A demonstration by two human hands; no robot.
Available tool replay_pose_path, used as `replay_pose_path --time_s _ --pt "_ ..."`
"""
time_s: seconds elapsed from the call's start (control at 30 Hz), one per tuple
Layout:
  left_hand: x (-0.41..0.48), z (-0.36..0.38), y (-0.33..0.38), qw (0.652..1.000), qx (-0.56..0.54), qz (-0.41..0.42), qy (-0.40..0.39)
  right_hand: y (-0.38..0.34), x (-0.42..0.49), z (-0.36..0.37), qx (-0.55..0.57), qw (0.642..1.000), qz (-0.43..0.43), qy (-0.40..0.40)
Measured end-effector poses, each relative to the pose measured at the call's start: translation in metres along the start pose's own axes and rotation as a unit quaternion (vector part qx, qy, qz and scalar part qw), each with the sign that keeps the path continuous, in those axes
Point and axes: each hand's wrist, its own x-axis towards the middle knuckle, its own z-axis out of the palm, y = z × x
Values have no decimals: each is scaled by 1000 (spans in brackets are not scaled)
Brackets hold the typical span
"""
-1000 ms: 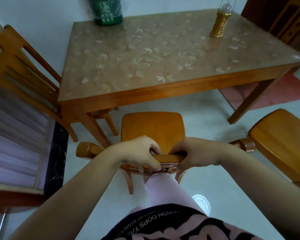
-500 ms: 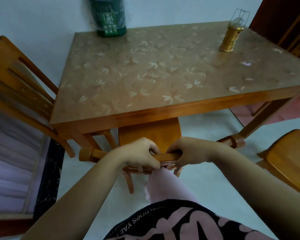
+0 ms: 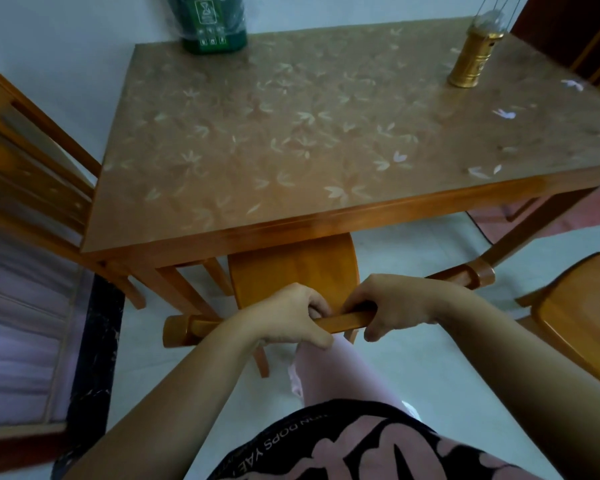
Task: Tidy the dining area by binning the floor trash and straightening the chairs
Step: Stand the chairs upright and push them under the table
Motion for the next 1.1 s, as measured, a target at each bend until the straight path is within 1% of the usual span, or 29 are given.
replay_pose_path --time_s 0.37,0.47,0.57,0.67,0.77,0.9,1.1 --pt "-12 7 -7 999 16 14 46 -3 0 10 -2 1000 11 22" --pt "-18 11 -7 995 32 15 89 -7 -4 14 4 998 14 53" --pt "-26 17 -5 986 83 14 144 -10 -9 20 -20 995 21 97" --pt "-31 22 -5 977 104 23 183 -10 -15 27 -41 988 23 146" --pt "-33 25 -6 970 121 21 208 -11 -17 33 -48 981 25 186" --pt "-32 29 -7 964 140 27 224 -10 -17 37 -71 973 16 219" --pt "-31 37 -13 943 176 48 279 0 -20 45 -89 957 -34 275"
